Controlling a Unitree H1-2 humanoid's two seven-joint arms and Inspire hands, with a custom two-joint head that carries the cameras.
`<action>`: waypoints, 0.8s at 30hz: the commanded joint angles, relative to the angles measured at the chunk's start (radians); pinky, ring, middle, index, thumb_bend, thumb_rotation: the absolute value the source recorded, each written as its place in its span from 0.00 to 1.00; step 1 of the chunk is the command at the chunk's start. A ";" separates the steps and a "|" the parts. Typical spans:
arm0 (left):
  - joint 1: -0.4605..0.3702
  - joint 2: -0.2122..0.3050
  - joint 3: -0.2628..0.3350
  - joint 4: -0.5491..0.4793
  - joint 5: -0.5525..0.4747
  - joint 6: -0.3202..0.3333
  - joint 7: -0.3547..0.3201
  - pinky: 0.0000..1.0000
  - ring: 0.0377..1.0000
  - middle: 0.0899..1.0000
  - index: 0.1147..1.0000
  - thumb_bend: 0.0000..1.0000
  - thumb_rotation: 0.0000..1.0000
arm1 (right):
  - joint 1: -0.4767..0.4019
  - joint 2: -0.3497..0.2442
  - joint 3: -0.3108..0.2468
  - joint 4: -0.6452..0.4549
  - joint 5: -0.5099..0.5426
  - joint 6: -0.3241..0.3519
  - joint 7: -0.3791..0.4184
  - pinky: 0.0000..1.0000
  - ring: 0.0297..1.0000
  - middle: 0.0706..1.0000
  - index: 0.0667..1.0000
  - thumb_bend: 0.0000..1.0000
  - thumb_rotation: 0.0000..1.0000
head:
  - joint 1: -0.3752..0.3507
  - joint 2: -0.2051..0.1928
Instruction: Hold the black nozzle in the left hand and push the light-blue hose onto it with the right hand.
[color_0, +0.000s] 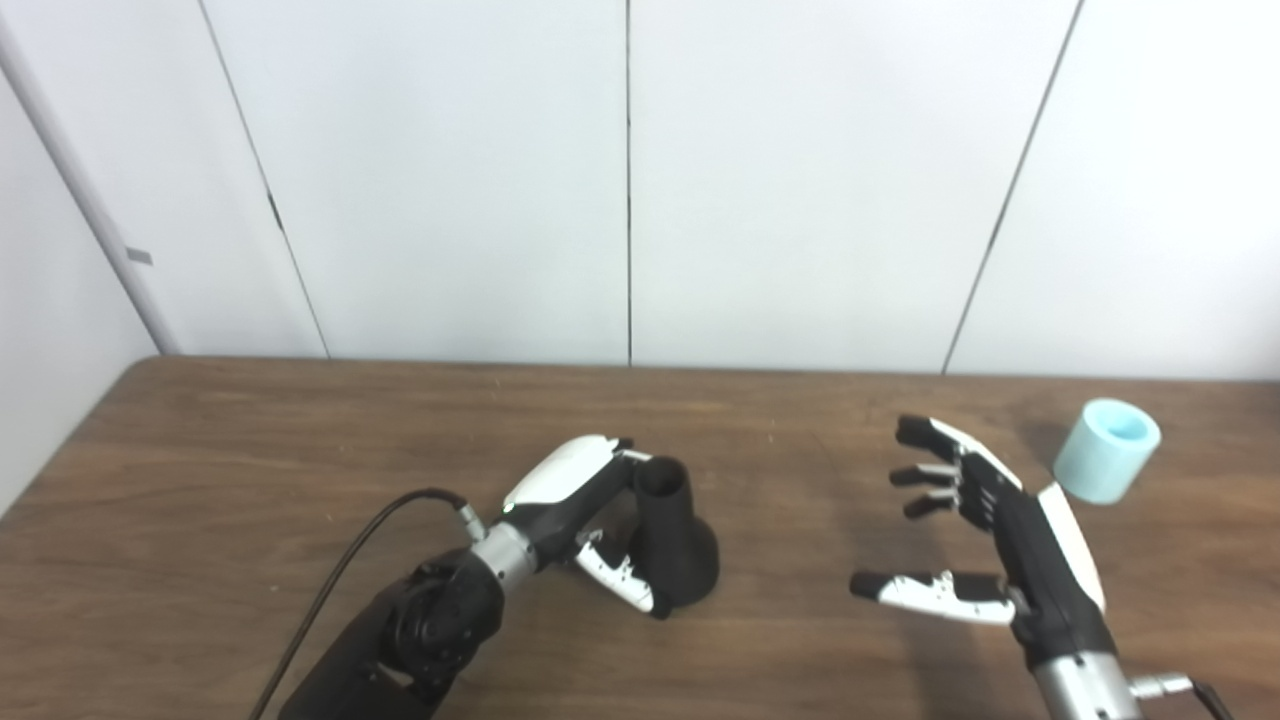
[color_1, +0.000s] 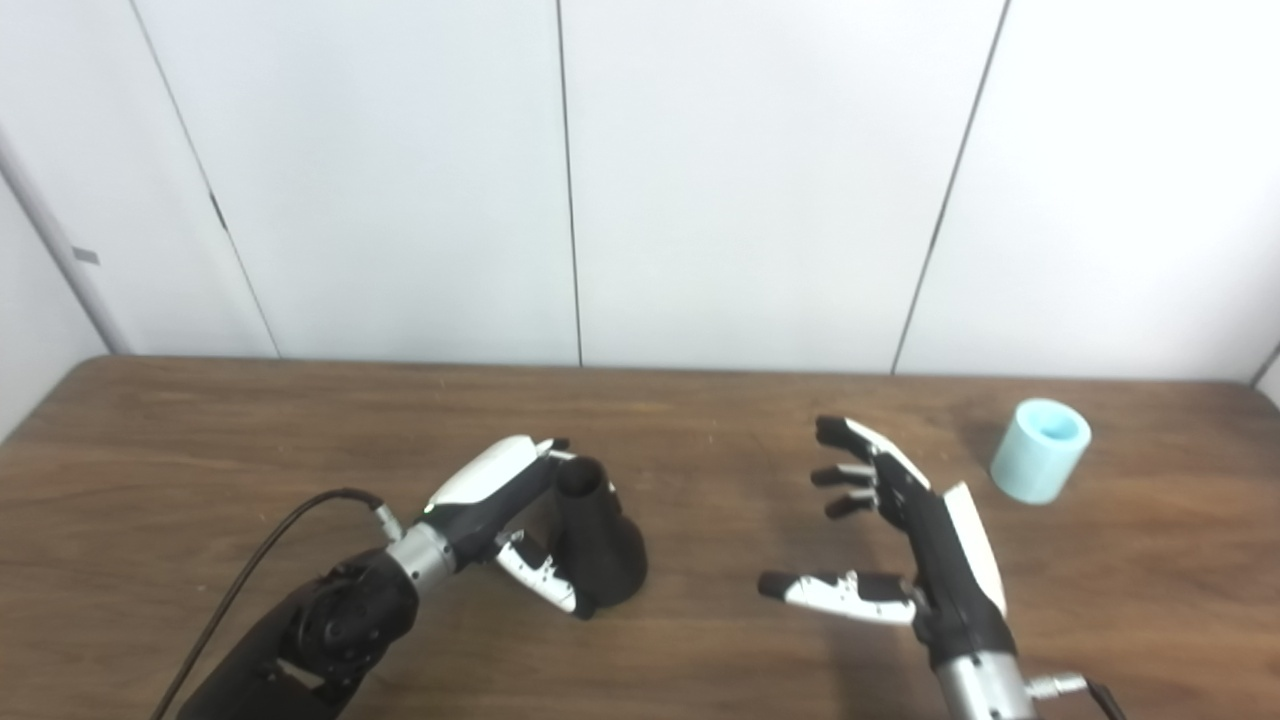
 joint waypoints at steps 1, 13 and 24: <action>-0.009 -0.021 -0.034 -0.006 0.002 -0.024 -0.051 1.00 0.61 0.45 0.41 0.53 0.00 | -0.030 0.002 -0.004 -0.041 -0.005 -0.010 -0.017 0.55 0.67 0.80 0.80 0.73 0.13 | -0.001 0.001; -0.021 -0.033 -0.069 0.021 0.046 0.012 -0.069 1.00 0.60 0.40 0.43 0.53 0.00 | -0.078 -0.068 -0.085 -0.190 -0.006 0.120 0.011 0.51 0.66 0.78 0.78 0.73 0.16 | -0.065 0.017; -0.027 -0.009 -0.113 0.022 0.174 0.080 -0.086 1.00 0.60 0.41 0.43 0.53 0.00 | -0.109 -0.305 -0.194 -0.337 -0.018 0.278 0.097 0.49 0.65 0.77 0.76 0.74 0.17 | -0.103 0.024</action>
